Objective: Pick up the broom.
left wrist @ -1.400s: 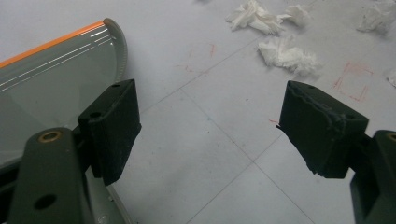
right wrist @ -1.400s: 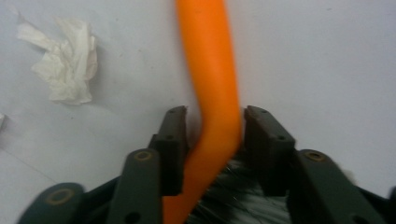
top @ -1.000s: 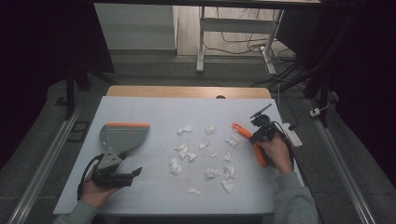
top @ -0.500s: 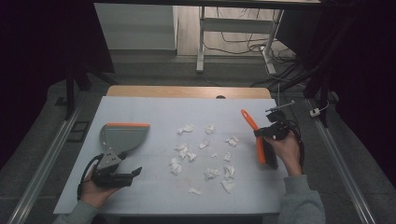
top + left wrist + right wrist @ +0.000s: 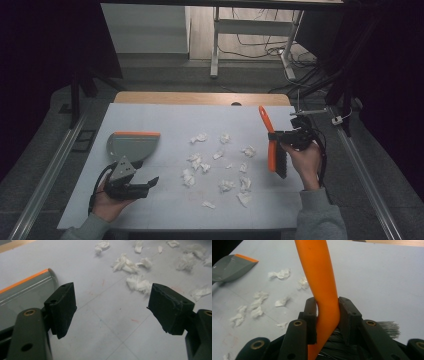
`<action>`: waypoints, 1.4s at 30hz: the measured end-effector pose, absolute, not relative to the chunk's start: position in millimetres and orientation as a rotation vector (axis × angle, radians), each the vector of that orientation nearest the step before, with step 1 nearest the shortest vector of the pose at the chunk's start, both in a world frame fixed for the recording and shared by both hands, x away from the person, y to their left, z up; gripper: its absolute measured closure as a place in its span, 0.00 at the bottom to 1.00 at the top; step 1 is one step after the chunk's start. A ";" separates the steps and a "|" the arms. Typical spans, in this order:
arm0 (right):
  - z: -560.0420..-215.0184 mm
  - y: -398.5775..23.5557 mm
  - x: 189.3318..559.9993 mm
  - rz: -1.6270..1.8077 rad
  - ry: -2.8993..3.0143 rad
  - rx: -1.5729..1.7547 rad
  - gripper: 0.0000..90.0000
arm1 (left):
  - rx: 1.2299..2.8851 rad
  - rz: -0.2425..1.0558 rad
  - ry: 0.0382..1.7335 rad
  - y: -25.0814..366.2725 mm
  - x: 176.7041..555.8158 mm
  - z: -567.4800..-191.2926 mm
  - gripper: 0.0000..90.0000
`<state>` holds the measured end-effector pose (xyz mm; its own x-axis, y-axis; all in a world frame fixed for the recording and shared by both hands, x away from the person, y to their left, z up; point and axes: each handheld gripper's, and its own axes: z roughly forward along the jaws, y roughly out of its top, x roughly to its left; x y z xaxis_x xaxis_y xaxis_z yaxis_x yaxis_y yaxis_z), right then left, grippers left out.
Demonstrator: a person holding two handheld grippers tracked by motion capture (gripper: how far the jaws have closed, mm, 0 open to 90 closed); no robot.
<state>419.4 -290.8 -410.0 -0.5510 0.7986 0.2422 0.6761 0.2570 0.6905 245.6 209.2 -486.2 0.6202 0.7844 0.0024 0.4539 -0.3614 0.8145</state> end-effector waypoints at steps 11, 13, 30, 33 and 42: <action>-410.4 -266.2 409.3 1.338 2.290 1.395 0.77 | 2.024 0.480 0.851 158.1 259.4 -456.8 0.25; -408.7 -260.3 405.7 1.358 2.283 1.385 0.77 | 2.030 0.467 0.814 139.3 264.2 -450.4 0.25; -402.2 -208.9 382.6 1.482 2.283 1.262 0.77 | 2.031 0.393 0.748 87.6 282.4 -451.3 0.26; -402.9 -200.8 382.5 1.527 2.265 1.255 0.77 | 2.029 0.372 0.741 79.5 284.6 -453.3 0.26; -404.1 -178.3 378.5 1.665 2.216 1.248 0.77 | 2.007 0.370 0.719 51.5 286.2 -458.2 0.26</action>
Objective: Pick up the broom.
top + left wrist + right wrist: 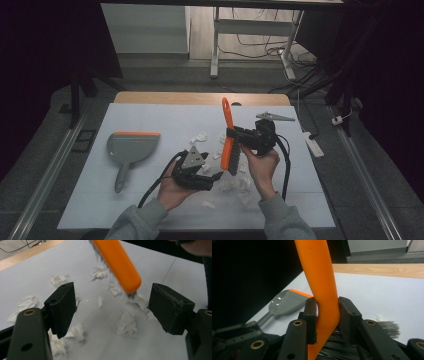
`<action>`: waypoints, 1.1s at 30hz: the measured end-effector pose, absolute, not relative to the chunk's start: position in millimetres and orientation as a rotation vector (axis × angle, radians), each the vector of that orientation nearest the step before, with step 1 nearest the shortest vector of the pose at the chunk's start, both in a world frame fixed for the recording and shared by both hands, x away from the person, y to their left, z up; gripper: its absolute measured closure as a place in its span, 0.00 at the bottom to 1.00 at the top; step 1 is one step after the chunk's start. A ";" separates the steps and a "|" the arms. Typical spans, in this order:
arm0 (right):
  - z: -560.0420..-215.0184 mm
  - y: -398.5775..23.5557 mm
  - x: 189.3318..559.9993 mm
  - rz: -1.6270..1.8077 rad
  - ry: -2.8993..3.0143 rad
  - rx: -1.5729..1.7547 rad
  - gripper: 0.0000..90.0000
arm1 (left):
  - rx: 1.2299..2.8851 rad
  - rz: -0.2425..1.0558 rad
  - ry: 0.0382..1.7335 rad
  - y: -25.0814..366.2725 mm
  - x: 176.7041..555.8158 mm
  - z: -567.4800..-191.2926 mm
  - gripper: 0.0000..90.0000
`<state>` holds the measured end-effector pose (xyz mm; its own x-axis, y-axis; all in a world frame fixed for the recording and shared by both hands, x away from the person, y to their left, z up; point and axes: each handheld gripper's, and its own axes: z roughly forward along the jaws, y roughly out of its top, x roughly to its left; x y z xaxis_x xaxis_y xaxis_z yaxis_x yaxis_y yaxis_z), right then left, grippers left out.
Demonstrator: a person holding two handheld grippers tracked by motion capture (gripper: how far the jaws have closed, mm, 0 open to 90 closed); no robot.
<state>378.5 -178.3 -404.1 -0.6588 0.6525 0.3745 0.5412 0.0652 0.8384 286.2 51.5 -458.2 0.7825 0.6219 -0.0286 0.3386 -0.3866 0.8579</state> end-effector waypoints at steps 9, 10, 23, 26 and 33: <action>-418.1 -170.9 377.4 1.759 2.167 1.288 0.77 | 1.938 0.434 0.742 26.5 296.7 -475.3 0.33; -419.6 -170.3 377.3 1.765 2.167 1.293 0.77 | 1.936 0.444 0.739 25.3 296.9 -476.1 0.34; -423.7 -165.0 369.6 1.870 2.106 1.291 0.77 | 1.912 0.479 0.775 31.9 303.2 -486.5 0.68; -424.0 -167.4 368.8 1.890 2.088 1.298 0.77 | 1.908 0.448 0.813 36.2 307.4 -487.0 0.80; -426.1 -168.3 368.9 1.941 2.078 1.315 0.77 | 1.909 0.406 0.841 53.1 316.0 -484.2 0.85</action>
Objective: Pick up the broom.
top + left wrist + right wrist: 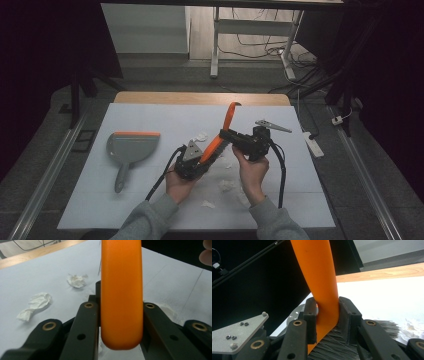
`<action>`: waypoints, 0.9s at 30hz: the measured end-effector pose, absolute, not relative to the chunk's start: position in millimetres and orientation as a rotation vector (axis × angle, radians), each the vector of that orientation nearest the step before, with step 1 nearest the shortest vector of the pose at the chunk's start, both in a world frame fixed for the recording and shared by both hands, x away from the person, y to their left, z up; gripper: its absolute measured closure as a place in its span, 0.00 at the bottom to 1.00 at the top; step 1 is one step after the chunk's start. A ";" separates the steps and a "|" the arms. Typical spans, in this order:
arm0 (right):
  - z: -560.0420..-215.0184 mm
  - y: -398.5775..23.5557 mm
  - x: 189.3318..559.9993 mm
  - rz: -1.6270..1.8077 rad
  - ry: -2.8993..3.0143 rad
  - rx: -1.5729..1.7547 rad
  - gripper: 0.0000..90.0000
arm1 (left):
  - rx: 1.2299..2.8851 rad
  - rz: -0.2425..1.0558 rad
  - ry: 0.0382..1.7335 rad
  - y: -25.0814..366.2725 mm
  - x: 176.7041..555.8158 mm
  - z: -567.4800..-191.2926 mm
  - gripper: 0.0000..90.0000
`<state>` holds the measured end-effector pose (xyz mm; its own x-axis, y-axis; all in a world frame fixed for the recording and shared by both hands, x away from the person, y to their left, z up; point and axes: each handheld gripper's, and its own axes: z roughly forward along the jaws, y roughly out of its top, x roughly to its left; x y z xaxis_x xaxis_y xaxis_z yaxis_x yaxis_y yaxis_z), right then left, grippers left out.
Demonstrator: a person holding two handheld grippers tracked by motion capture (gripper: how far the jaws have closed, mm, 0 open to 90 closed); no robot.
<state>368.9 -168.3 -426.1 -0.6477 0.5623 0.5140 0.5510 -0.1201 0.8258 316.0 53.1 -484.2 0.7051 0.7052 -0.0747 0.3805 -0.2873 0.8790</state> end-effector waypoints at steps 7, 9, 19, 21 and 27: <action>-428.1 -168.4 371.4 1.938 2.101 1.322 0.76 | 1.950 0.389 0.827 58.4 318.5 -480.8 0.86; -427.7 -167.4 372.1 1.914 2.116 1.309 0.73 | 1.958 0.383 0.823 61.5 319.0 -478.7 0.86; -416.8 -178.9 374.2 1.835 2.192 1.197 0.46 | 2.060 0.301 0.770 98.4 321.5 -459.3 0.87; -415.1 -179.9 374.0 1.792 2.230 1.149 0.45 | 2.087 0.284 0.763 105.7 321.8 -456.5 0.87; -412.9 -178.4 365.3 1.624 2.335 0.968 0.38 | 2.196 0.191 0.745 118.9 326.5 -451.9 0.87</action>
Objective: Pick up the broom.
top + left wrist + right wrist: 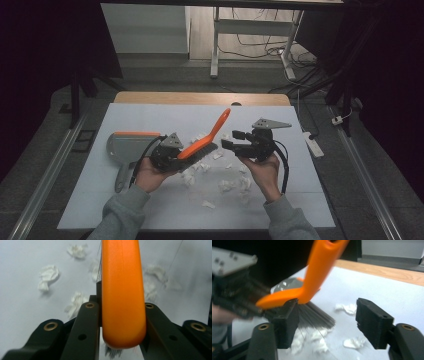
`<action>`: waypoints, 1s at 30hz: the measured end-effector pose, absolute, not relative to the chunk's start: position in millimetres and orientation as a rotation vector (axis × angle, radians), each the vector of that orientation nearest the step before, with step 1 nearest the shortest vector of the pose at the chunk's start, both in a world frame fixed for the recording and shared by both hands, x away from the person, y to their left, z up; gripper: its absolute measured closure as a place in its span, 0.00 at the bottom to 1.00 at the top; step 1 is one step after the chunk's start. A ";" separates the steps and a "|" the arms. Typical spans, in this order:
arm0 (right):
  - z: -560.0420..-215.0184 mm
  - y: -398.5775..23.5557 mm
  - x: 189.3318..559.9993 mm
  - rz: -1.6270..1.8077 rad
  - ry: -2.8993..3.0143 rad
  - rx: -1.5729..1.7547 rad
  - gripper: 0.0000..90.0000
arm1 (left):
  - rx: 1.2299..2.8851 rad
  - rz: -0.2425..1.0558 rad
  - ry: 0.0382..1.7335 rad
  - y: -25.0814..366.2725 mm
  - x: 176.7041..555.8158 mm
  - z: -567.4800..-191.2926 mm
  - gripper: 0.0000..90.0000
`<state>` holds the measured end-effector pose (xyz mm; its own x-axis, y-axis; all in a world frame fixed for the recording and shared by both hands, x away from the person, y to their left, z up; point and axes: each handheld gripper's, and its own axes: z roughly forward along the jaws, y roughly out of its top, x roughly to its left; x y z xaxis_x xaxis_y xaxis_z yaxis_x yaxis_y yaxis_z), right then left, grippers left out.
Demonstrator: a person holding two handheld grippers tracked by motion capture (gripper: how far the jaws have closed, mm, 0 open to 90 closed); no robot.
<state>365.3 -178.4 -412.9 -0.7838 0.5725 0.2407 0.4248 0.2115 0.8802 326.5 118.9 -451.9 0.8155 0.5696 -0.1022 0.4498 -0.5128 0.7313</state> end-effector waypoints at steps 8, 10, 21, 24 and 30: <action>-409.7 -174.1 348.6 1.478 2.517 0.770 0.38 | 2.296 0.176 0.690 122.1 324.2 -445.2 0.87; -407.9 -172.4 345.8 1.441 2.544 0.743 0.37 | 2.339 0.160 0.658 122.3 323.9 -443.3 0.87; -405.2 -160.1 340.4 1.347 2.641 0.601 0.33 | 2.450 0.087 0.622 121.0 323.6 -441.4 0.86; -401.5 -157.2 337.7 1.338 2.648 0.572 0.33 | 2.471 0.068 0.611 119.5 324.7 -440.0 0.86; -398.2 -151.7 332.9 1.279 2.681 0.513 0.33 | 2.553 0.047 0.564 104.8 328.4 -429.8 0.86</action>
<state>332.9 -151.7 -398.2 -0.9342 0.3554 0.0312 0.2478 0.5834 0.7735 328.4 104.8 -429.8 0.9127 0.4016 -0.0759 0.3837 -0.7777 0.4979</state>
